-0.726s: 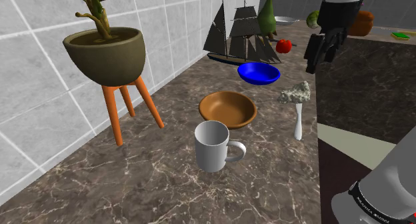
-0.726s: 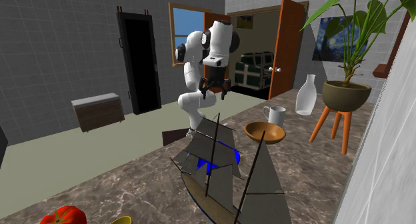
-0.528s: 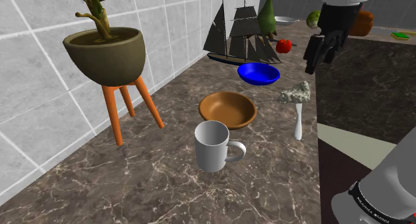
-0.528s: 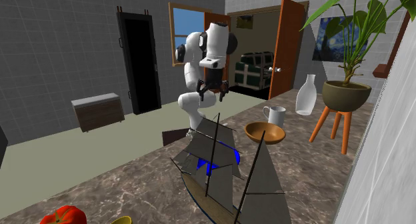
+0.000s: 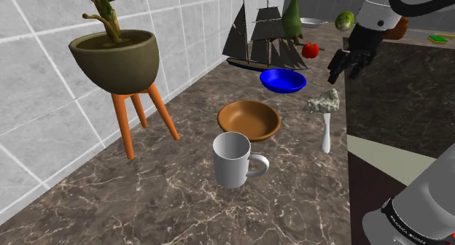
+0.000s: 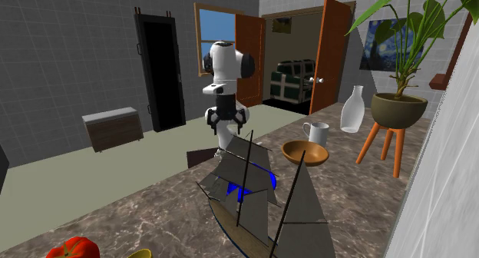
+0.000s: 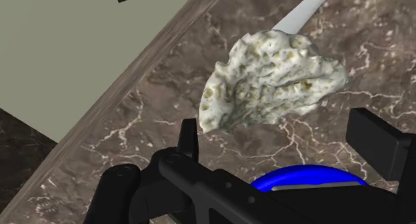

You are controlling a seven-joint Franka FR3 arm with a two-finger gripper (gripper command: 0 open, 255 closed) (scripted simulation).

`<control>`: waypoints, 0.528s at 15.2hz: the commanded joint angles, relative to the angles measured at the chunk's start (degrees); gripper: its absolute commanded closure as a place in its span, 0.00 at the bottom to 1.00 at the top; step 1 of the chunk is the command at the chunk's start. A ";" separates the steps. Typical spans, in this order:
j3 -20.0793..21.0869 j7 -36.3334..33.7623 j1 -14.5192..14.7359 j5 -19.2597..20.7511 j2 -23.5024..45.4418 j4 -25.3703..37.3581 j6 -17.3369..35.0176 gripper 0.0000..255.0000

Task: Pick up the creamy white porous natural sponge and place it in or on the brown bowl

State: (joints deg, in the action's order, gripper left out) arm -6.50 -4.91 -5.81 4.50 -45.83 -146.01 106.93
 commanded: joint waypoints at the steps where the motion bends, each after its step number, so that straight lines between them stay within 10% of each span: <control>1: -2.43 0.22 -1.37 0.09 0.78 -2.06 5.34 0.00; 8: -4.71 0.59 -2.24 0.20 3.17 -6.32 13.60 0.00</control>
State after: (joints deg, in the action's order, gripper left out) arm -11.00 -4.45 -7.99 4.63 -42.98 -151.84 119.63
